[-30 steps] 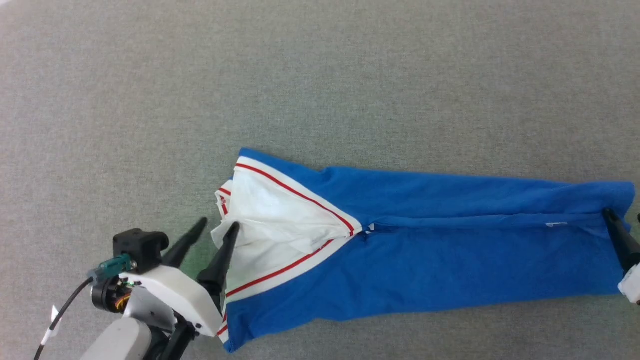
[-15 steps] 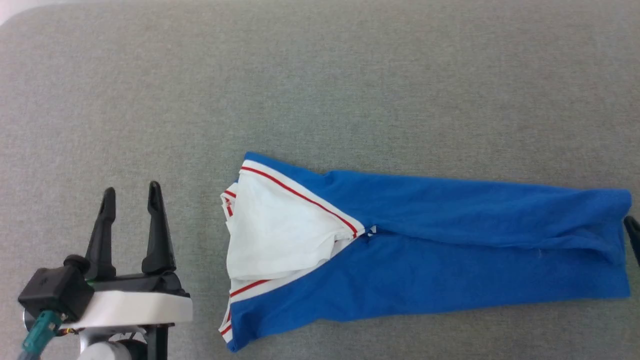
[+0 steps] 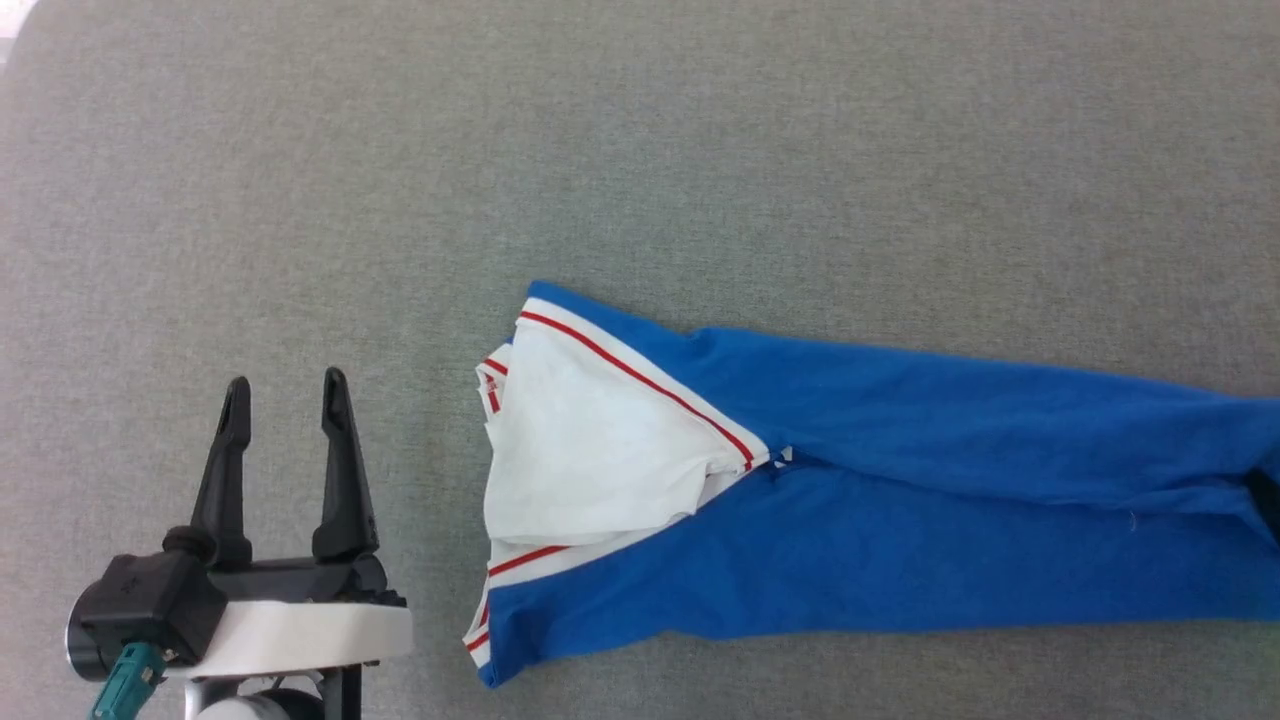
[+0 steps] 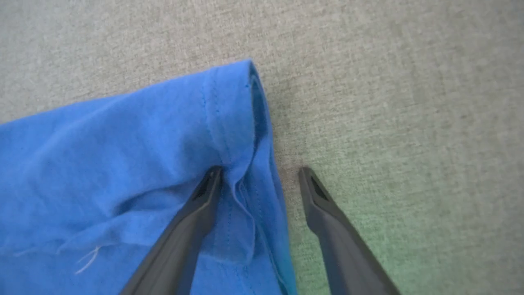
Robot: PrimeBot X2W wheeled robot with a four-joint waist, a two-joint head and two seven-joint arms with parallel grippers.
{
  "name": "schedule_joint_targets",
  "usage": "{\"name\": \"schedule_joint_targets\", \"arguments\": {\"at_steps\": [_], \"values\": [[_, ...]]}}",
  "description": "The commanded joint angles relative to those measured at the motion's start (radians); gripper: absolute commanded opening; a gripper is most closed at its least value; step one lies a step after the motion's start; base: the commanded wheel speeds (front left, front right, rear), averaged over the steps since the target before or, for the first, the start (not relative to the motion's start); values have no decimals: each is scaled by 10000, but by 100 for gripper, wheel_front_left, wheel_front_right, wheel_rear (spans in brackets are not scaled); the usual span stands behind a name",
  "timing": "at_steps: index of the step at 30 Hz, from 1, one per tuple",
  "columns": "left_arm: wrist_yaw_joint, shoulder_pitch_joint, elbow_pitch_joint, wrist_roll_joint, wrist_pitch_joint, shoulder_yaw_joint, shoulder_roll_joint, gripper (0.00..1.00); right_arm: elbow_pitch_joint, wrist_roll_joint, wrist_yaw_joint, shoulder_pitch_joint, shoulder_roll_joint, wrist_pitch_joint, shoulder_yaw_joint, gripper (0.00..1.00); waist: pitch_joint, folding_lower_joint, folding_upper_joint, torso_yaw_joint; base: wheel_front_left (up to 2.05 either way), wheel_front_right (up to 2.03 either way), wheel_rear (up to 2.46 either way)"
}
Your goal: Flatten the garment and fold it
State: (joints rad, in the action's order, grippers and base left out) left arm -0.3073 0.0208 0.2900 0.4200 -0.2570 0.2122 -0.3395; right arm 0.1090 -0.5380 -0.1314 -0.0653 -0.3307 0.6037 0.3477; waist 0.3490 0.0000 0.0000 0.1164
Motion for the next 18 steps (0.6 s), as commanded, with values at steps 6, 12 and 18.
{"name": "schedule_joint_targets", "arguments": {"at_steps": [6, 12, 18], "values": [[236, 178, -191, -142, -46, -128, 254, 100, 170, -13, 7, -158, 535, 509, 472, 0, -242, 0, 0, 140, 0, 0, 0], [324, 323, -274, -118, -47, -201, 273, 100, -33, 476, 7, -464, 448, 104, 903, 0, -506, 0, 0, 55, 0, 0, 0], [460, 440, -401, -12, -37, -128, 264, 100, 305, 1511, 7, -707, -22, -274, 2080, 0, -824, 0, 0, 17, 0, 0, 0]]}}
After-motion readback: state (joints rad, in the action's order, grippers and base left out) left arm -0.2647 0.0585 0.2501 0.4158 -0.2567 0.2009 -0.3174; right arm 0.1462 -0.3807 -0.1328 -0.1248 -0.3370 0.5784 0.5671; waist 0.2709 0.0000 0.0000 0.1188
